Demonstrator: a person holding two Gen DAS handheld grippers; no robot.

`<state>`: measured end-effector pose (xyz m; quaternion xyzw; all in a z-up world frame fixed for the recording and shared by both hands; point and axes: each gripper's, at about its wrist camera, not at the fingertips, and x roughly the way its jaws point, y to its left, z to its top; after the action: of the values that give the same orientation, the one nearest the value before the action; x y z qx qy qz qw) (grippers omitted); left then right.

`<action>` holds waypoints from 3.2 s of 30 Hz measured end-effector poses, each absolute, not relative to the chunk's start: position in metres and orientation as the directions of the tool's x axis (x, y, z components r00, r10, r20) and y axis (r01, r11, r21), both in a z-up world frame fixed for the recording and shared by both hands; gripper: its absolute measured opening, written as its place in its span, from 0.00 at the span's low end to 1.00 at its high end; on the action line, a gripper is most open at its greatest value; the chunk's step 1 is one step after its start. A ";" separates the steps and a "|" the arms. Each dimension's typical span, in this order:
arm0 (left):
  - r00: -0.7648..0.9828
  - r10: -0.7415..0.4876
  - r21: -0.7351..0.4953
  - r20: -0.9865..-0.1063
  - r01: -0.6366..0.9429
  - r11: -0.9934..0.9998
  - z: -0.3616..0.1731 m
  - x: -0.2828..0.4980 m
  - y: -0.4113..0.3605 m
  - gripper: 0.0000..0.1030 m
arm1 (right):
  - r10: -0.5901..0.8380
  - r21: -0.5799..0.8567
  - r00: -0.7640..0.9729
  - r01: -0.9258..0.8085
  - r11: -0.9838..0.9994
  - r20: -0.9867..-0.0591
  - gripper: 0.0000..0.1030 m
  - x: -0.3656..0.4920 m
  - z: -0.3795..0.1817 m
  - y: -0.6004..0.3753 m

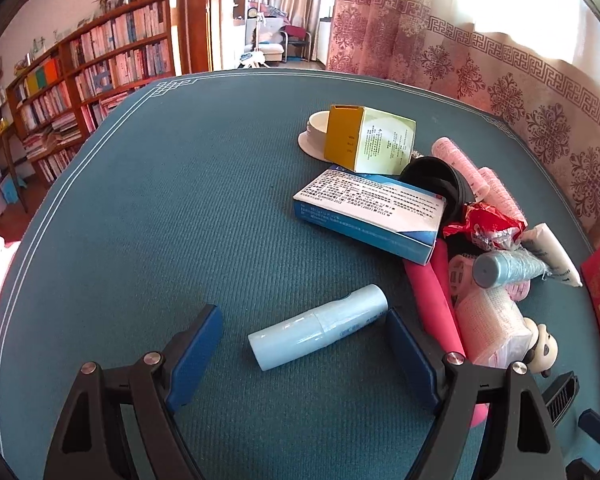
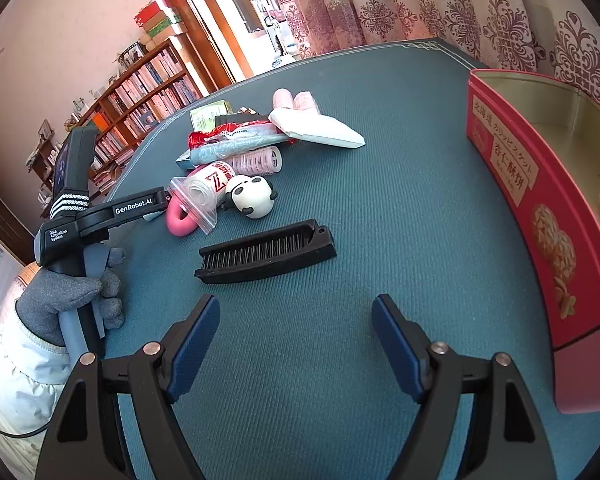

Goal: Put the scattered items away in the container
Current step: 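Grasp the light-blue tube with the left tool while the right tool grasps the black comb, then carry the tube and comb into the red tin and release them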

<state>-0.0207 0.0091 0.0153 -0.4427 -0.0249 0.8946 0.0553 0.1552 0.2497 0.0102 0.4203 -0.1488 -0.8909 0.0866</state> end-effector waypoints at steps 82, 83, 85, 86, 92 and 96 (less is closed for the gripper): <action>-0.614 0.354 -0.232 -0.705 -0.272 -0.934 0.031 0.053 -0.012 0.19 | -0.143 0.044 -0.629 0.171 -0.984 -0.764 0.99 0.099 0.012 0.188; -0.614 0.354 -0.232 -0.705 -0.272 -0.934 0.031 0.053 -0.012 0.19 | -0.134 0.042 -0.628 0.158 -0.986 -0.767 0.99 0.097 0.011 0.190; -0.612 0.356 -0.234 -0.706 -0.274 -0.933 0.031 0.053 -0.012 0.19 | -0.115 0.027 -0.629 0.148 -0.989 -0.769 0.99 0.094 0.010 0.191; -0.612 0.358 -0.235 -0.706 -0.275 -0.932 0.031 0.053 -0.011 0.19 | -0.104 0.017 -0.630 0.143 -0.990 -0.769 0.99 0.094 0.009 0.190; -0.612 0.366 -0.239 -0.701 -0.283 -0.929 0.034 0.057 -0.006 0.19 | -0.027 -0.028 -0.668 0.071 -0.997 -0.743 0.57 0.098 0.013 0.202; -0.609 0.370 -0.240 -0.701 -0.287 -0.927 0.036 0.060 -0.003 0.19 | -0.078 0.056 -0.671 0.054 -0.997 -0.737 0.32 0.099 0.016 0.220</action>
<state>0.0599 -0.0034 0.0357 -0.4021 -0.0518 0.8956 0.1833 0.0994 0.2195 0.0156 0.4039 -0.0147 -0.9140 0.0360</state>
